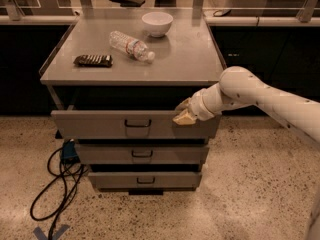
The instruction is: Open top drawer
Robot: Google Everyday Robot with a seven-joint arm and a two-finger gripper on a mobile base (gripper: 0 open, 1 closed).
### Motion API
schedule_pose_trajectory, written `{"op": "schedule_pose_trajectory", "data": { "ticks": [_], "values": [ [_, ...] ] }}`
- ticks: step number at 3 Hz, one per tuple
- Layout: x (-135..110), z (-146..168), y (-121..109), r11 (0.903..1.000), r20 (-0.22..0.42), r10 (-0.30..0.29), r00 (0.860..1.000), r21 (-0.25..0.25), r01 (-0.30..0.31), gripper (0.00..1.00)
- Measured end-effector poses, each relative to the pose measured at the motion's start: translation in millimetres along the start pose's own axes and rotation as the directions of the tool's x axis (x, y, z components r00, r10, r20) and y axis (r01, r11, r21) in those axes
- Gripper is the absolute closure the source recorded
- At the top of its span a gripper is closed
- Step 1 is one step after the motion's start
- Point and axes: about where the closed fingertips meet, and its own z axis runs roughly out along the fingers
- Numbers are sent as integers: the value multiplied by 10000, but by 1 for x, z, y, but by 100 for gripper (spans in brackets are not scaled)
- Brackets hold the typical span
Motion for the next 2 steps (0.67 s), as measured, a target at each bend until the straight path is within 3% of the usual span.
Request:
{"op": "schedule_pose_trajectory", "data": {
  "ticks": [1, 2],
  "values": [
    [-3, -7, -2, 10000, 0, -4, 10000, 2, 4, 100],
    [-5, -15, 0, 9993, 22, -307, 9995, 222, 306, 100]
  ]
}}
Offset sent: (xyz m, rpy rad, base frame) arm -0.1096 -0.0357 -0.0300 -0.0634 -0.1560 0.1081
